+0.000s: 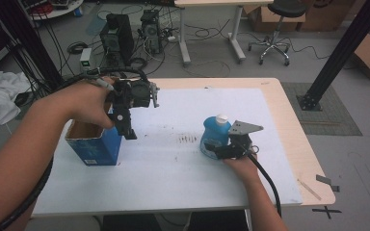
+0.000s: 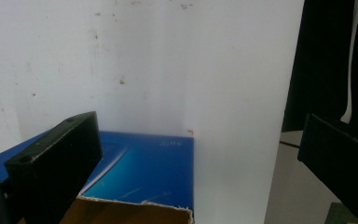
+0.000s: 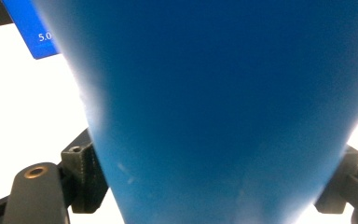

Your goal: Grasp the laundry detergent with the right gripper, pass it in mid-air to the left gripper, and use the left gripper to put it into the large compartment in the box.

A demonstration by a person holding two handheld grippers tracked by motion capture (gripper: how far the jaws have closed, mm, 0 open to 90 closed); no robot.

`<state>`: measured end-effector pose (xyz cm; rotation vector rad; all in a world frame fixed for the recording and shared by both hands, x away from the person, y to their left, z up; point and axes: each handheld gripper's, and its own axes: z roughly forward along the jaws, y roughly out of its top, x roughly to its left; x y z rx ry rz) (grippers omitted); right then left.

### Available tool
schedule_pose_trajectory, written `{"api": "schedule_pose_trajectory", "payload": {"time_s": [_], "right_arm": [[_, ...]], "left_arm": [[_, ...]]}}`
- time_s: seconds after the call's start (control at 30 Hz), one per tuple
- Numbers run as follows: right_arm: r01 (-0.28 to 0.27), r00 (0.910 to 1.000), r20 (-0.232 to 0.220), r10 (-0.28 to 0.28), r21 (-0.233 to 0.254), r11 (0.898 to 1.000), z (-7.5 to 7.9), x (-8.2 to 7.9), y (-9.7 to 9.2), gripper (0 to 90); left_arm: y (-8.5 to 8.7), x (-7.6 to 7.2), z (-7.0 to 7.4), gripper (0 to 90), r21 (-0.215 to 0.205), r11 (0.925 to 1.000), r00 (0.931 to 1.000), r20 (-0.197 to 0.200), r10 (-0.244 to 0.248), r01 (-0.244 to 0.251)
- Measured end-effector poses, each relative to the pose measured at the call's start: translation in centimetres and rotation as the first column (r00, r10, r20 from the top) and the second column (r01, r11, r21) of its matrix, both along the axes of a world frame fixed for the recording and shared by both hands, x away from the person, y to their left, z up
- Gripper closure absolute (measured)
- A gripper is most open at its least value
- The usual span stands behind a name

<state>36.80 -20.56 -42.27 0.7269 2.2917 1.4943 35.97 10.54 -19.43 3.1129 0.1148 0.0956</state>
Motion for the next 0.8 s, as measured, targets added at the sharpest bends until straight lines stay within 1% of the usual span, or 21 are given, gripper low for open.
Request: {"api": "schedule_pose_trajectory", "payload": {"time_s": [0.07, 0.2, 0.37, 0.5, 0.8], "right_arm": [[0.004, 1.0000, 0.004, -0.004, 0.000, 1.000, 0.00, -0.01, 0.00, 20.2], [0.011, 0.9999, 0.007, -0.011, 0.002, 1.000, 0.01, -0.03, -0.10, 23.6], [0.015, 0.9998, 0.012, -0.015, 0.003, 1.000, 0.00, -0.05, -0.14, 26.8], [0.014, 0.9997, 0.019, -0.014, 0.008, 1.000, -0.05, -0.08, -0.19, 29.4], [0.011, 0.9997, 0.020, -0.011, 0.010, 1.000, -0.37, -0.24, -0.29, 35.4]], "left_arm": [[-0.04, 0.03, 0.01, 0.1, 0.007, 1.0000, 1.0000, -0.001, -0.001, 0.001], [-0.09, 0.07, -0.05, 0.1, 0.003, 1.0000, 1.0000, -0.002, -0.002, 0.002], [-0.20, 0.08, -0.06, 0.1, 0.010, 0.9999, 1.0000, -0.003, -0.003, 0.003], [-0.20, 0.06, 0.01, 0.1, 0.008, 1.0000, 1.0000, -0.001, -0.001, 0.001], [-0.30, 0.07, -0.14, 0.1, 0.011, 0.9999, 1.0000, -0.003, -0.003, 0.003]]}}
